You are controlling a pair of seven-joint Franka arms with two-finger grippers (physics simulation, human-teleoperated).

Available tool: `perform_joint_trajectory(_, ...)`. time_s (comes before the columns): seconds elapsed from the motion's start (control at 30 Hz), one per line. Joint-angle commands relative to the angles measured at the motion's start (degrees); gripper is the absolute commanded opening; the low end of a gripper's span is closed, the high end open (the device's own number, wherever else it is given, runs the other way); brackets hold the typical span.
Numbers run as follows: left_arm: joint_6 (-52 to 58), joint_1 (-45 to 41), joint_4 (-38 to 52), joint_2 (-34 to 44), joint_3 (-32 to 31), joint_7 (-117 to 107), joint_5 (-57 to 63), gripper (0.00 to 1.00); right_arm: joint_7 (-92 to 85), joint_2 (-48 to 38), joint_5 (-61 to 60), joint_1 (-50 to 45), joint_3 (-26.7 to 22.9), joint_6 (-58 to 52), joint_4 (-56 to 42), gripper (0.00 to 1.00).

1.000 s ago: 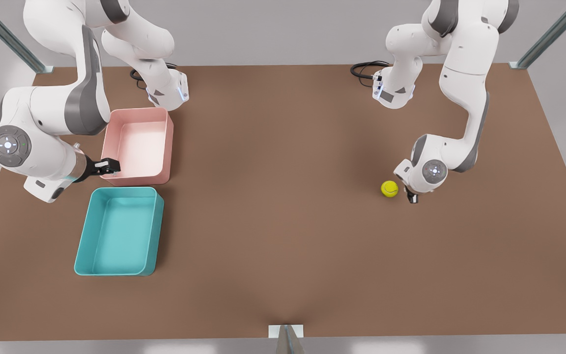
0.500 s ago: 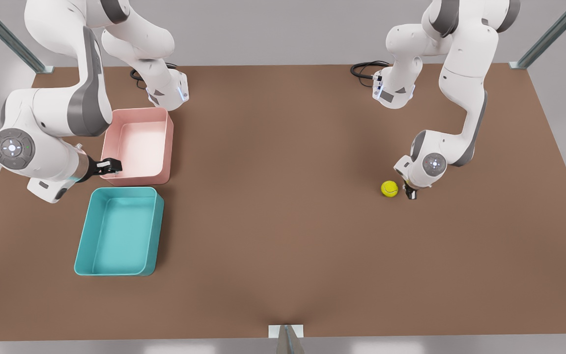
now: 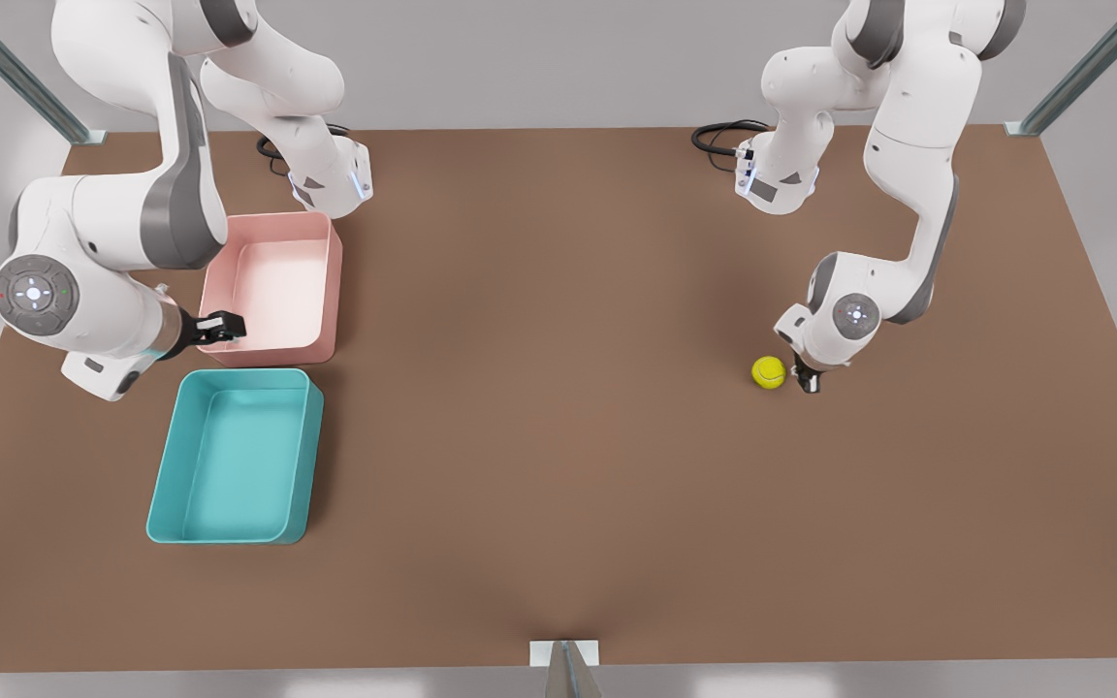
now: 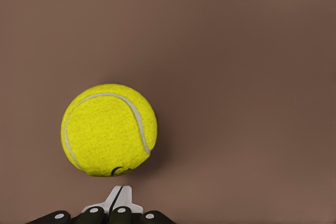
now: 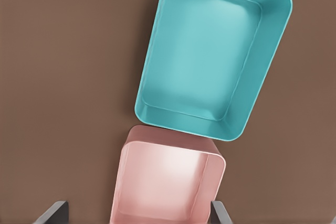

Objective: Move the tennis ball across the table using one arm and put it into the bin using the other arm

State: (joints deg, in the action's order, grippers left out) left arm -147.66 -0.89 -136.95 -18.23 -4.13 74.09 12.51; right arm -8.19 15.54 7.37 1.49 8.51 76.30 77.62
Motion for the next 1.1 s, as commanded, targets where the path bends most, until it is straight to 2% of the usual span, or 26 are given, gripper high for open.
perform_joint_trajectory(0.0, 0.18, -0.08, -0.34, 0.03, 0.00, -0.70, -0.03, 0.21, 0.01, -0.07, -0.07, -0.17, 0.01, -0.10, 0.08, 1.00)
perform_joint_trajectory(0.13, -1.49, -2.10, 0.10, -0.32, 0.00, -11.85, -0.38, 0.21, 0.01, -0.07, 0.01, -0.17, 0.01, -0.10, 0.16, 1.00)
perform_joint_trajectory(0.2, -1.49, -7.81, 1.24, 0.03, -0.27, -24.33, -4.95, 0.21, 0.01, 0.02, 0.01, -0.17, 0.01, -0.01, 0.08, 1.00)
perform_joint_trajectory(0.27, -1.41, -15.28, 3.00, 1.97, -4.48, -52.80, -12.16, 0.21, 0.01, 0.02, 0.01, -0.17, 0.01, -0.10, 0.08, 1.00)
perform_joint_trajectory(0.3, -1.41, -16.34, 5.02, 1.70, -6.50, -65.54, -13.30, 0.21, 0.01, -0.07, -0.07, -0.17, 0.01, -0.01, 0.17, 1.00)
perform_joint_trajectory(0.33, -1.32, -17.57, 6.95, 1.70, -6.77, -73.91, -22.95, 0.21, 0.01, -0.07, 0.01, -0.08, 0.01, -0.10, 0.17, 1.00)
perform_joint_trajectory(0.37, -1.23, -17.92, 7.39, 1.97, -6.77, -73.57, -31.38, 0.21, -0.07, -0.07, 0.01, -0.08, 0.01, -0.10, 0.17, 1.00)
perform_joint_trajectory(0.43, 2.36, -17.66, 7.39, 4.16, -6.42, -72.25, -26.40, 0.21, 0.01, 0.02, 0.01, -0.08, 0.01, -0.10, 0.08, 1.00)
perform_joint_trajectory(0.47, 6.75, -17.48, 7.92, 6.36, -4.32, -72.25, -23.86, 0.21, 0.01, 0.02, 0.01, -0.08, 0.01, -0.01, 0.08, 1.00)
perform_joint_trajectory(0.53, 25.55, -15.38, 20.03, 6.36, -0.53, -72.60, -15.68, 0.21, 0.01, 0.02, 0.01, -0.17, 0.01, -0.01, 0.08, 1.00)
perform_joint_trajectory(0.57, 46.11, -13.97, 33.91, 6.19, -0.44, -73.47, -9.18, 0.21, 0.01, 0.02, -0.07, -0.08, 0.01, -0.01, 0.08, 1.00)
perform_joint_trajectory(0.6, 60.63, -13.53, 46.32, 5.92, -0.44, -75.67, -8.29, 0.21, 0.01, 0.02, -0.07, -0.08, 0.01, -0.01, 0.08, 1.00)
perform_joint_trajectory(0.67, 70.31, -11.68, 58.45, 5.92, -0.44, -77.78, -8.47, 0.21, 0.01, 0.02, -0.07, -0.08, 0.01, -0.01, 0.08, 1.00)
perform_joint_trajectory(0.73, 76.20, -7.91, 65.48, 3.64, -0.44, -77.96, -11.19, 0.23, -0.16, 0.98, 0.01, -2.36, 0.01, -0.01, -0.53, 1.00)
perform_joint_trajectory(0.77, 77.34, -7.55, 67.07, 3.20, -0.44, -78.31, -11.72, 0.24, -0.07, 1.78, 0.45, -6.40, 0.01, 0.95, -0.89, 1.00)
perform_joint_trajectory(0.8, 77.34, -7.46, 67.16, 3.29, -0.35, -80.16, -11.81, 0.41, 2.46, 5.90, -0.07, -11.58, 0.10, 3.68, -4.75, 1.00)
perform_joint_trajectory(0.83, 78.48, -6.58, 66.81, 3.37, -0.44, -80.51, -12.07, 1.00, 9.93, 8.98, -2.44, -14.66, 0.28, 8.24, -6.43, 1.00)
perform_joint_trajectory(0.9, 73.59, -7.98, 64.89, 4.25, 1.92, -99.35, -12.50, 1.00, 18.03, 12.67, -3.32, -19.06, 0.28, 15.10, -6.07, 1.00)
perform_joint_trajectory(1.07, 72.68, -5.53, 63.21, 2.67, 2.72, -95.63, -15.23, 1.00, 26.38, 19.79, -3.59, -20.73, 0.19, 31.19, -5.11, 1.00)
